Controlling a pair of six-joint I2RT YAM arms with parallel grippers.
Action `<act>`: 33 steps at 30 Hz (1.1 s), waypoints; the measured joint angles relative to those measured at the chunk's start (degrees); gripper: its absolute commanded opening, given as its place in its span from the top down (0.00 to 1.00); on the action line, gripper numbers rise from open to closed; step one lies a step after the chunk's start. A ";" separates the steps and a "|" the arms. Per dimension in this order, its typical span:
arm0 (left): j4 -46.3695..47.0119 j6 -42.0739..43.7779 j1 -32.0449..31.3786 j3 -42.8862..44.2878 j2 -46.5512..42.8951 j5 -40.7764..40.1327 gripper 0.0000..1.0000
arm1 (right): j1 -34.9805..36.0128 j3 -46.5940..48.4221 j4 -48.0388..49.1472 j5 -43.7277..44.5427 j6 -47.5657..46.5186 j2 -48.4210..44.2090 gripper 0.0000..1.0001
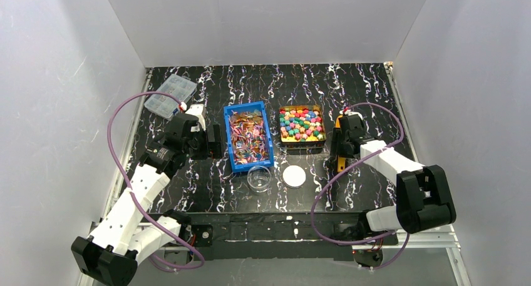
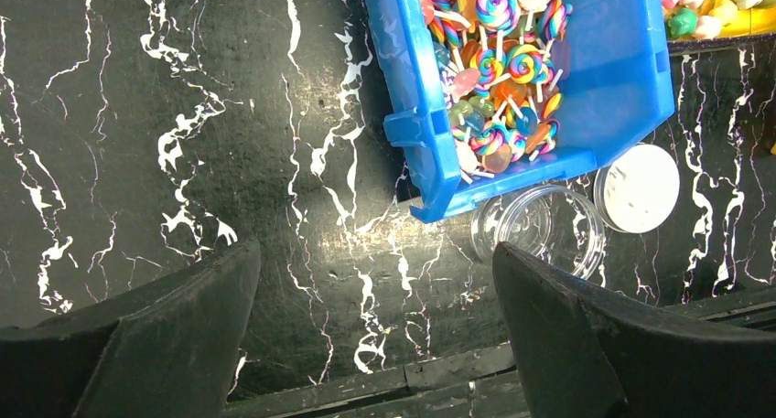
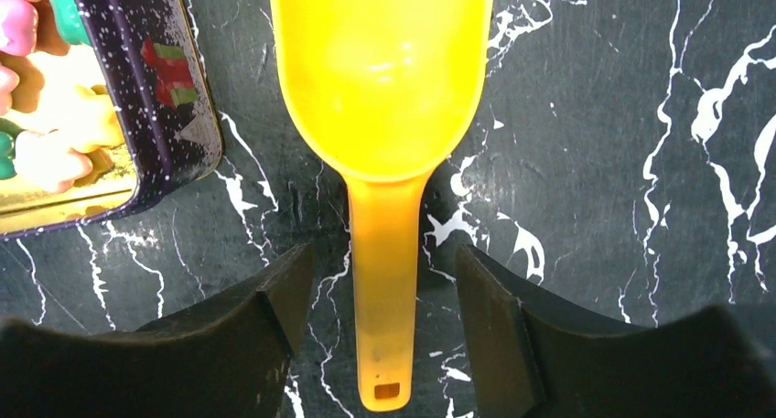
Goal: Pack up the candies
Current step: Pick up the spatula from the center of the board.
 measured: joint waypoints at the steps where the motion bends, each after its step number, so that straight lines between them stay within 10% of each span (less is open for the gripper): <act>1: 0.00 0.00 0.00 0.00 0.04 0.02 0.02 | -0.17 0.00 0.55 -0.28 -0.07 0.39 0.35; 16: 0.00 0.02 0.00 -0.09 0.81 0.09 0.02 | -0.83 0.02 4.42 -1.22 -0.11 5.09 0.55; 26: 0.00 0.00 0.00 -0.09 0.81 0.63 0.02 | -0.85 0.00 5.44 -1.75 -0.57 5.38 0.97; 33: 0.00 0.00 0.00 -0.09 0.72 1.53 0.02 | -0.85 0.04 4.13 -1.97 -0.74 4.48 0.99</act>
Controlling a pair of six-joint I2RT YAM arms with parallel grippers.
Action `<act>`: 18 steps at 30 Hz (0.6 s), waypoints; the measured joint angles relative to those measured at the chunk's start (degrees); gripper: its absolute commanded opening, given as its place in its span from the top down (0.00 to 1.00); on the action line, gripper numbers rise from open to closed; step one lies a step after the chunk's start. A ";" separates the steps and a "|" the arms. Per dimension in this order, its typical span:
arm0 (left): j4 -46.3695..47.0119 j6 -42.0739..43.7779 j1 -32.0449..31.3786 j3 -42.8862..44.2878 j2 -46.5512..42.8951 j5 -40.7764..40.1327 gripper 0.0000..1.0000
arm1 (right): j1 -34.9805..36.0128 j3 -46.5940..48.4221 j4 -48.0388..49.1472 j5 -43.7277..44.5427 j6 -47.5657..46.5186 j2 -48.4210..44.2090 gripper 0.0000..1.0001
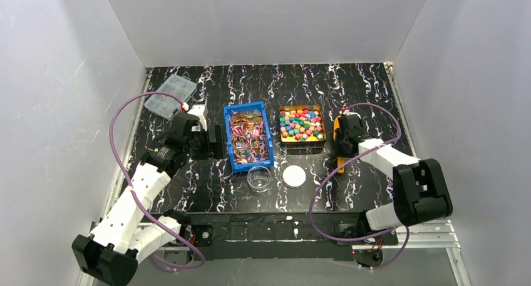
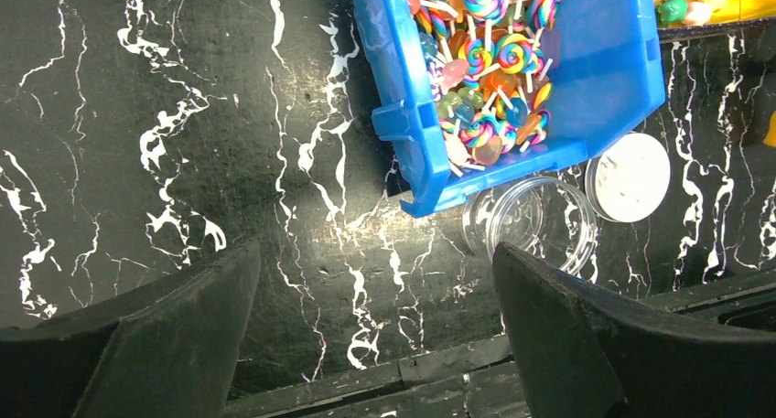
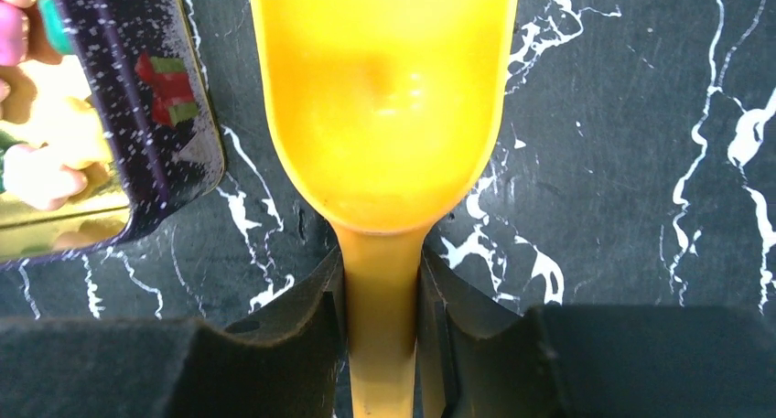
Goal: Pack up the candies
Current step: Pick up the spatula from the center of the board.
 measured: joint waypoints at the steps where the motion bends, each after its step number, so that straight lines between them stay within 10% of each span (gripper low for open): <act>1: 0.02 0.00 0.00 0.00 -0.04 0.37 0.02 | 0.00 0.00 -0.72 0.00 0.02 -0.79 0.99; 18: 0.74 0.00 -0.70 -0.72 -1.97 7.63 0.02 | 0.94 11.58 -14.34 -9.77 -2.62 -12.26 0.99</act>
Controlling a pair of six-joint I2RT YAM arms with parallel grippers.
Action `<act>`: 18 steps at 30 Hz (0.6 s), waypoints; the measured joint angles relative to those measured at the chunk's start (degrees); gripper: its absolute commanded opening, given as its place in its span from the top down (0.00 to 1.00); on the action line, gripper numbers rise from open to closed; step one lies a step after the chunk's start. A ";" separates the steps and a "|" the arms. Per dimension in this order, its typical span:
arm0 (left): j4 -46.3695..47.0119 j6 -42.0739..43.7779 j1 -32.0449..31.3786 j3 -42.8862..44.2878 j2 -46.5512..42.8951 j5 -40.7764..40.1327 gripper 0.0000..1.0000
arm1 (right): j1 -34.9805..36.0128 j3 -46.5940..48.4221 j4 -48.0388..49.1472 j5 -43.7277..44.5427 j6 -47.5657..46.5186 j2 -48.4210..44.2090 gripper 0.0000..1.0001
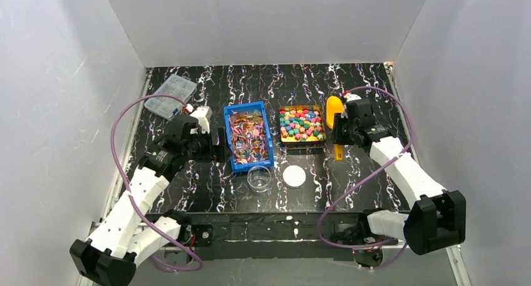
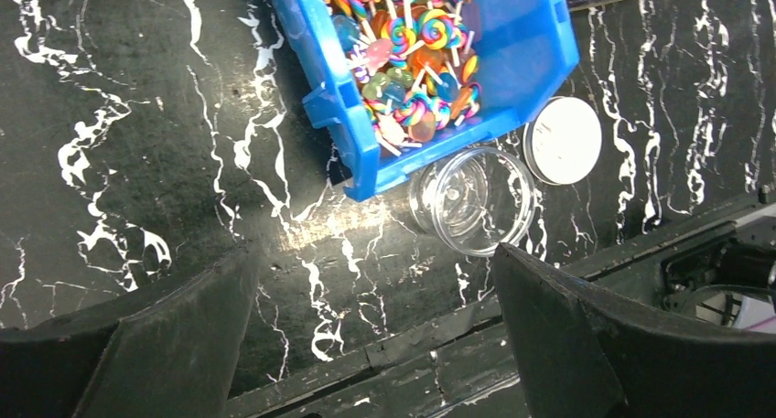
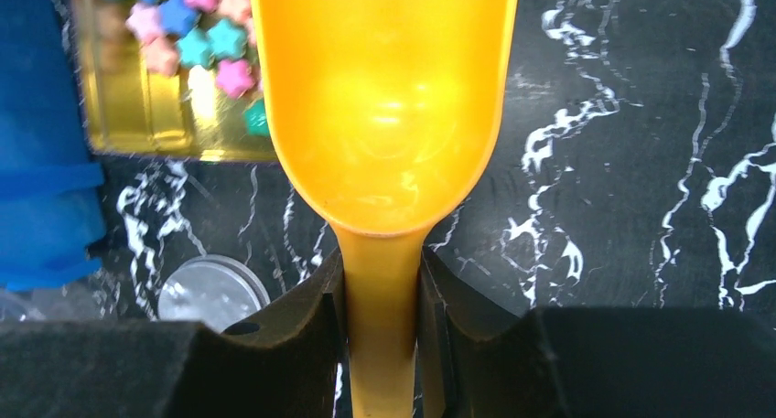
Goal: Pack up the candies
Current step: Pick up the spatula from the center of the board.
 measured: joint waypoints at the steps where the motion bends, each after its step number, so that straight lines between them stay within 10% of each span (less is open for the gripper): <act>1: 0.17 0.00 -0.04 0.00 -0.11 0.55 0.02 | 0.57 0.37 -0.83 -0.52 -0.39 -0.37 0.99; 18: 1.79 -2.01 -0.52 -1.22 -3.65 7.30 0.02 | 24.98 5.46 -9.99 5.75 -4.92 0.79 0.99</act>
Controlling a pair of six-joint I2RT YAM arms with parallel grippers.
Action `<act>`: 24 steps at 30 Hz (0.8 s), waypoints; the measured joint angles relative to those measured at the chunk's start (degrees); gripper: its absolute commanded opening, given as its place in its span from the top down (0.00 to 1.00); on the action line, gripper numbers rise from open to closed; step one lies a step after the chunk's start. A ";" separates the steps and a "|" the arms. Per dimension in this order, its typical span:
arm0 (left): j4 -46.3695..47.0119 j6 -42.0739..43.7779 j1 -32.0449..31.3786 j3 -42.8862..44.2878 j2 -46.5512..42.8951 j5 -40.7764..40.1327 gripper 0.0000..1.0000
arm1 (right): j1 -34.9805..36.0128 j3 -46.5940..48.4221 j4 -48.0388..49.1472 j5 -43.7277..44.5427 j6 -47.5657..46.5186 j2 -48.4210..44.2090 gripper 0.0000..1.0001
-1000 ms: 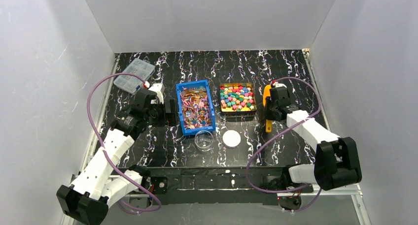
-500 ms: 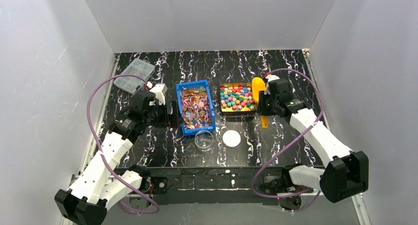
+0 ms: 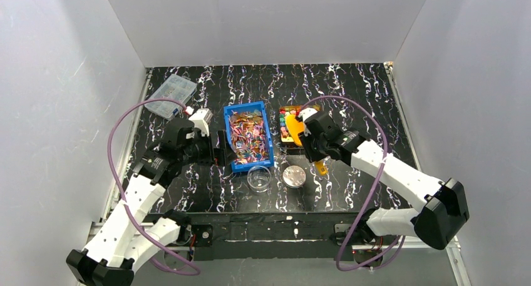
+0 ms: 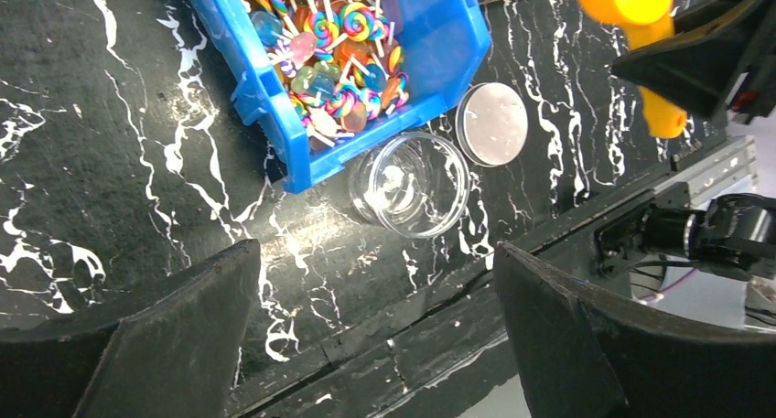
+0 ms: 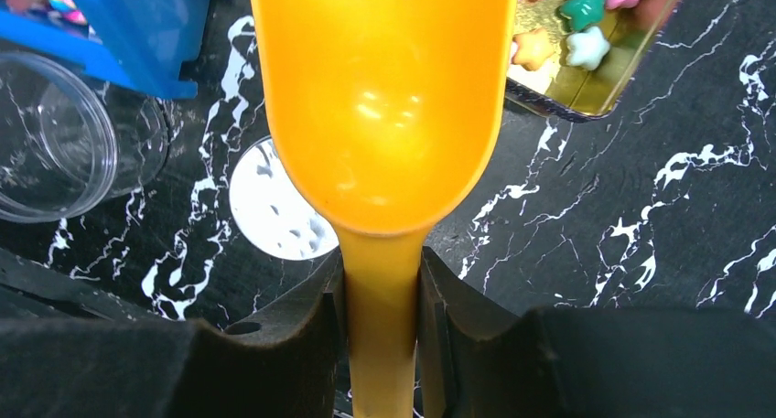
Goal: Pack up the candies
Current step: Pick up the spatula from the center of the board.
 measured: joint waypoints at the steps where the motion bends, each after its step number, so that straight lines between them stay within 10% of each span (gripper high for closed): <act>1: -0.02 -0.24 0.00 0.00 -0.28 0.24 0.02 | 1.05 0.00 -0.20 0.50 -0.31 0.46 0.99; 24: -14.88 -9.84 -0.02 4.55 -7.72 0.26 0.02 | 21.62 -0.46 0.63 10.99 -9.86 1.40 0.99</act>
